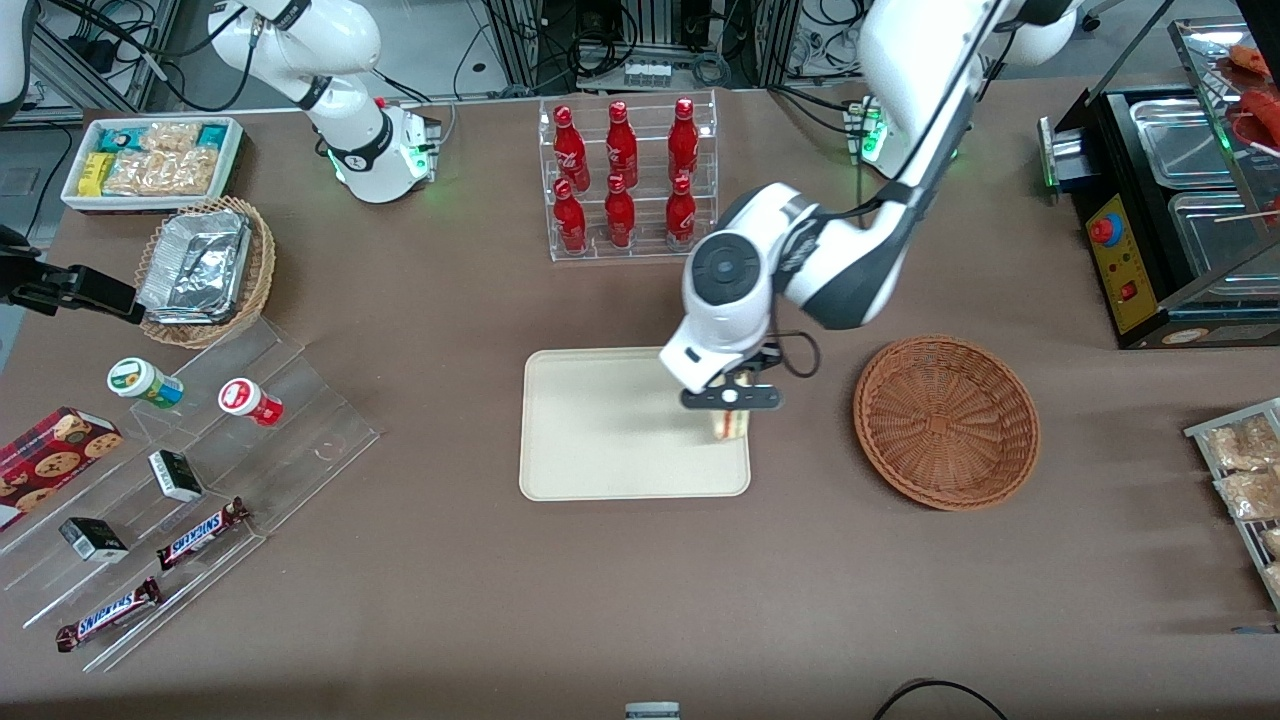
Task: Place sandwich from basket to tray
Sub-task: 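Lift the sandwich and carry it over the cream tray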
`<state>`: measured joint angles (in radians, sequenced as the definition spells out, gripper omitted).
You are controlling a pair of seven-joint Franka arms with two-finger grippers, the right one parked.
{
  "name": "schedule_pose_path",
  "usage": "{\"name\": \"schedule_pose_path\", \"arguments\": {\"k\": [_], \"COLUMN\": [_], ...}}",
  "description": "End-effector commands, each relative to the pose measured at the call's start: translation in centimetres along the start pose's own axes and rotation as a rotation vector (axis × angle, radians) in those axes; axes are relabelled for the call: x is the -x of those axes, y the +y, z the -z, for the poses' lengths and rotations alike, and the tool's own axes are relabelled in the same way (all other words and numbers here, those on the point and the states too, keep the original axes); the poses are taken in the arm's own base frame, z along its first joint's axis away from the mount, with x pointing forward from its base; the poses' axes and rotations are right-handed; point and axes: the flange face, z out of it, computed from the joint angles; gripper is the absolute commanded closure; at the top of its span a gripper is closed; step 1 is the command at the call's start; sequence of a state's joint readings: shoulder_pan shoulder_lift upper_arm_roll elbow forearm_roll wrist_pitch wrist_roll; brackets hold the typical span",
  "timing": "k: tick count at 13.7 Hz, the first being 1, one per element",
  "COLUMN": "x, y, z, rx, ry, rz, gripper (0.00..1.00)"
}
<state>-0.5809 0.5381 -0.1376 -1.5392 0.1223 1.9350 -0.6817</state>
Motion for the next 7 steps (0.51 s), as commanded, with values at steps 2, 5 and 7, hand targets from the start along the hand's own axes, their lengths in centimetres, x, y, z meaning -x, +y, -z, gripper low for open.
{"name": "schedule_pose_path", "arguments": {"k": [2,5,7], "x": [-1.2,-2.0,-2.3], "y": [3.2,5.4,5.9], "z": [-0.3,-2.6,-3.9], "rx": [-0.018,-0.018,-0.036], "ry": [0.041,0.035,0.051], "rz": [-0.033,-0.04,-0.057], "gripper": [1.0,1.0,1.0]}}
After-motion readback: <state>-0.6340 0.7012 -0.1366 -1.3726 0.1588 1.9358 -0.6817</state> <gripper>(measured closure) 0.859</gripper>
